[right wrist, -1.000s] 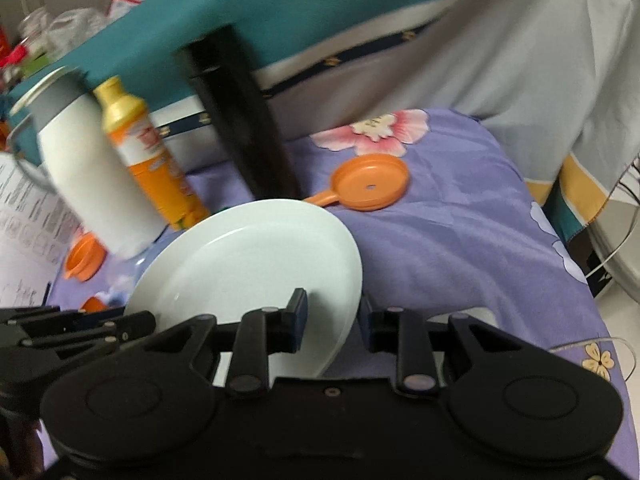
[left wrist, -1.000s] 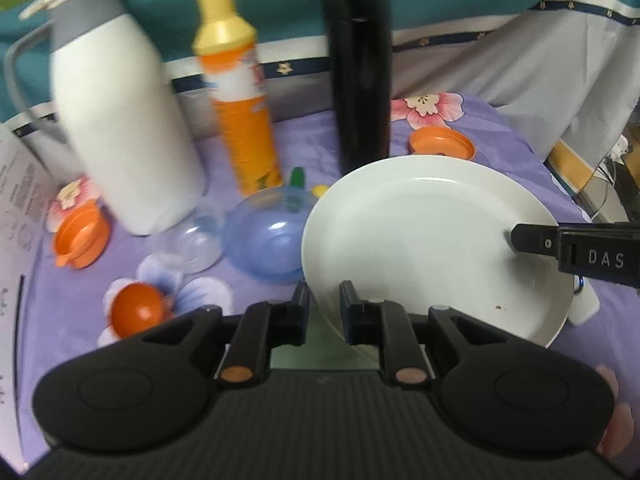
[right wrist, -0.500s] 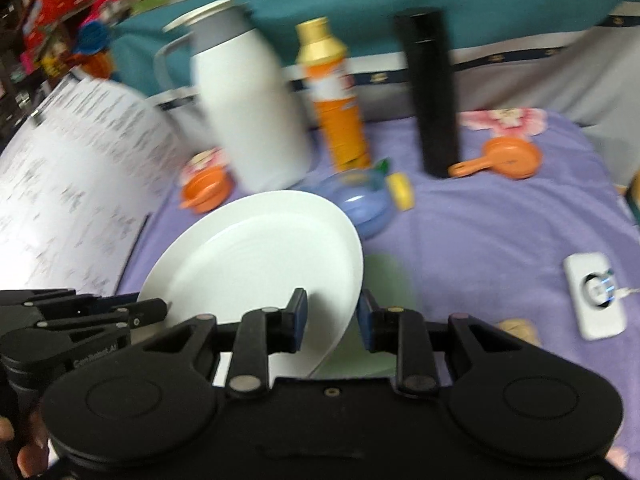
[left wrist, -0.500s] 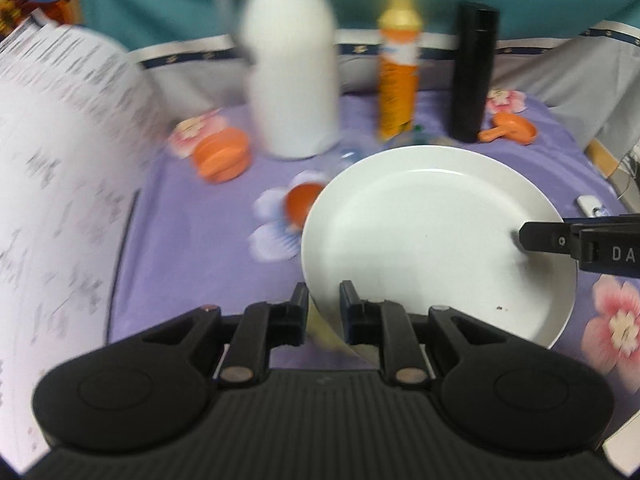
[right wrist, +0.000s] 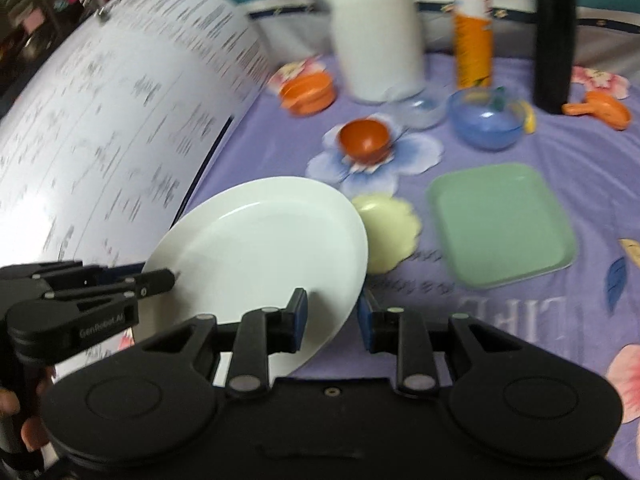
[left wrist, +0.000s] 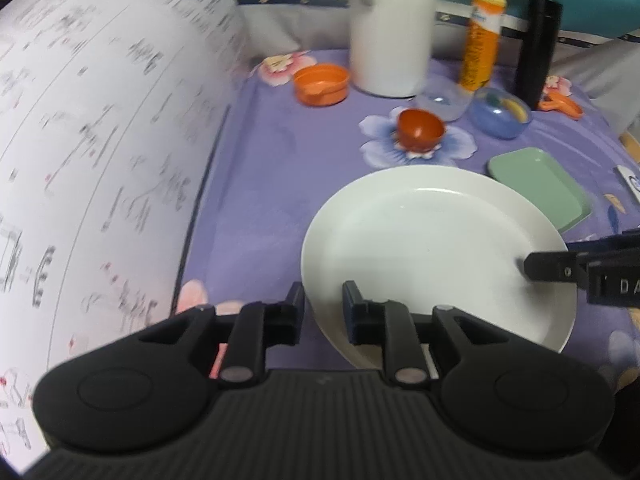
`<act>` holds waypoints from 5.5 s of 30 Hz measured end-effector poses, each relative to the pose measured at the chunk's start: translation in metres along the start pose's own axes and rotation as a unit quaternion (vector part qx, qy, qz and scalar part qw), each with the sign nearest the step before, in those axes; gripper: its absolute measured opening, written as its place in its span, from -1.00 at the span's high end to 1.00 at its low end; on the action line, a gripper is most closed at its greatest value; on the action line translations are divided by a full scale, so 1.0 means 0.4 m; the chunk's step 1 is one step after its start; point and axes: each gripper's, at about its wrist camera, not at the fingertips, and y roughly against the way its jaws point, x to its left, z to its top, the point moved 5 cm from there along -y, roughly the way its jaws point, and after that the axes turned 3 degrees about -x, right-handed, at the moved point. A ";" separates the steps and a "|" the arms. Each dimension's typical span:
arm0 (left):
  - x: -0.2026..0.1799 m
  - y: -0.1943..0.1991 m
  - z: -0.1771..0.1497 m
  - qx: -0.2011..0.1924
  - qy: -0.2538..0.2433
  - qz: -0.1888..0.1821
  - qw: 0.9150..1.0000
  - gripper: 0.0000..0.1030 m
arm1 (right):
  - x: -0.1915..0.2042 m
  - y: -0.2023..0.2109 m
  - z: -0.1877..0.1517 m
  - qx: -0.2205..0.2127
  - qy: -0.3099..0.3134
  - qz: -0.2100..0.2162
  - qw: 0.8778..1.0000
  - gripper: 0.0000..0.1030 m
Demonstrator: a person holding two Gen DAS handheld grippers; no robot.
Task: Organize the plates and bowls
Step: 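Carry the white plate beside the booklet, lower it, open the right gripper, then move the right gripper to the green square plate and grasp its rim, then lift the green square plate and carry it over the white plate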
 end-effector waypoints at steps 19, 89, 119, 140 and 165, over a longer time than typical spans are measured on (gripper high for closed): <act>0.095 -0.105 -0.137 0.056 0.017 0.002 0.998 0.50 | 0.117 -0.141 -0.106 0.093 0.058 -0.006 0.994 0.43; -0.483 -0.233 0.176 0.011 -0.063 -0.080 0.995 -0.83 | -0.594 0.014 0.039 -0.108 -0.138 -0.098 0.980 -0.56; -0.629 -0.358 0.223 0.044 -0.122 -0.118 0.985 -0.07 | -0.661 -0.107 0.015 -0.045 -0.126 -0.076 0.988 0.82; -0.647 -0.390 0.228 0.034 -0.139 -0.127 0.982 0.29 | -0.659 -0.137 0.037 -0.071 -0.127 -0.083 0.986 0.79; -0.461 -0.179 0.204 0.010 -0.099 -0.082 0.992 0.43 | -0.437 -0.030 0.040 -0.050 -0.100 -0.075 0.991 0.70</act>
